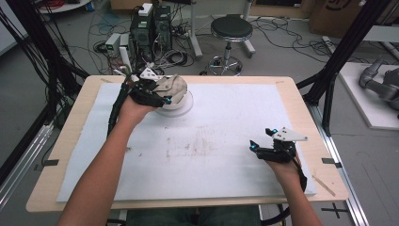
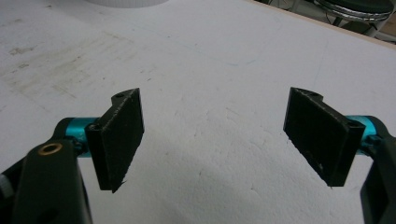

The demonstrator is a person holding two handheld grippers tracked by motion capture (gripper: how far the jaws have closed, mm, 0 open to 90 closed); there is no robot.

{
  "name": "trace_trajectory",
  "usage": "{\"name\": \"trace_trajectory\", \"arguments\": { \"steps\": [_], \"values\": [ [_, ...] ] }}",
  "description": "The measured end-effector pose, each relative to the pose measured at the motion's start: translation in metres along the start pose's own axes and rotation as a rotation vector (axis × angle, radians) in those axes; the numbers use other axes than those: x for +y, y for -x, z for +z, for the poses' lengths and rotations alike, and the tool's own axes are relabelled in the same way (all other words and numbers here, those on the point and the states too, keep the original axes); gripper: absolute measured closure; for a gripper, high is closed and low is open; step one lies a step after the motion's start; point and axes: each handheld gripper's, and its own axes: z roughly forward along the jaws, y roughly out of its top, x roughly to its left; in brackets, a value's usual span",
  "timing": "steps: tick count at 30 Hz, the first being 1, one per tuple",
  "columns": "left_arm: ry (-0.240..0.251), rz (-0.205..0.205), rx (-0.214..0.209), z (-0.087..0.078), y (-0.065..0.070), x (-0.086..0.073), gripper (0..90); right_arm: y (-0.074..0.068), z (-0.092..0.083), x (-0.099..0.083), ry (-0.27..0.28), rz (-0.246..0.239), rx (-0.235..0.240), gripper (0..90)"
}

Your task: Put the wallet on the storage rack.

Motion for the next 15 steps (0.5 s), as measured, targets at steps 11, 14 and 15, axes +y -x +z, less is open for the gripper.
{"name": "trace_trajectory", "arguments": {
  "steps": [11, 14, 15],
  "values": [
    [-0.07, -0.016, 0.007, 0.018, -0.008, -0.006, 36.4, 0.0, 0.001, 0.0, -0.008, 0.0, 0.002, 20.7],
    [-0.09, -0.013, 0.007, 0.025, -0.008, -0.007, 36.4, 0.0, 0.001, 0.0, -0.008, 0.0, 0.001, 20.7],
    [-0.097, -0.012, 0.01, 0.027, -0.008, -0.007, 36.4, 0.0, 0.001, 0.0, -0.008, 0.0, 0.002, 20.7]
  ]
}}
